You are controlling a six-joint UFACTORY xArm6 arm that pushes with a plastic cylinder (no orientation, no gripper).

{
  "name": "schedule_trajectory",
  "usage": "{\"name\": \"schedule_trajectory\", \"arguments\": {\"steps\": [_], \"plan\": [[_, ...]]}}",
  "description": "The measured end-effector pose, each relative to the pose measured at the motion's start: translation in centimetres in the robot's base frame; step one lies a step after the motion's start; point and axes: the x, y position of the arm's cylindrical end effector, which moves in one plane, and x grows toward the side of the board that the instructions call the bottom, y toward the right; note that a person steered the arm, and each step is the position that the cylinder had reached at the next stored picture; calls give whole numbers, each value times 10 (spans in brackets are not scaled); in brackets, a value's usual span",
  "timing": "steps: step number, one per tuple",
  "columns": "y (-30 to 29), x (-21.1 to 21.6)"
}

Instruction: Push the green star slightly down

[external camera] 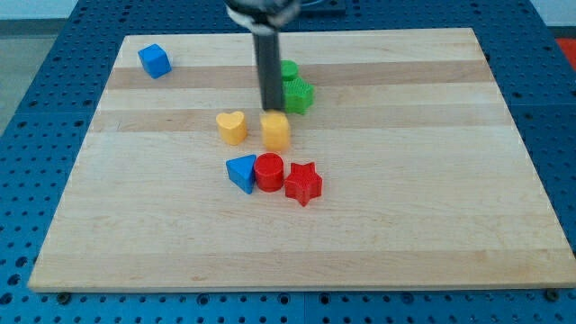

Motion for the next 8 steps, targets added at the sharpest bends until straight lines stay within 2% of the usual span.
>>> {"name": "schedule_trajectory", "arguments": {"steps": [1,4,5,6,7,8], "plan": [[0,-10],[-88,-185],[-6,-163],[88,-63],[91,-54],[91,-73]]}}
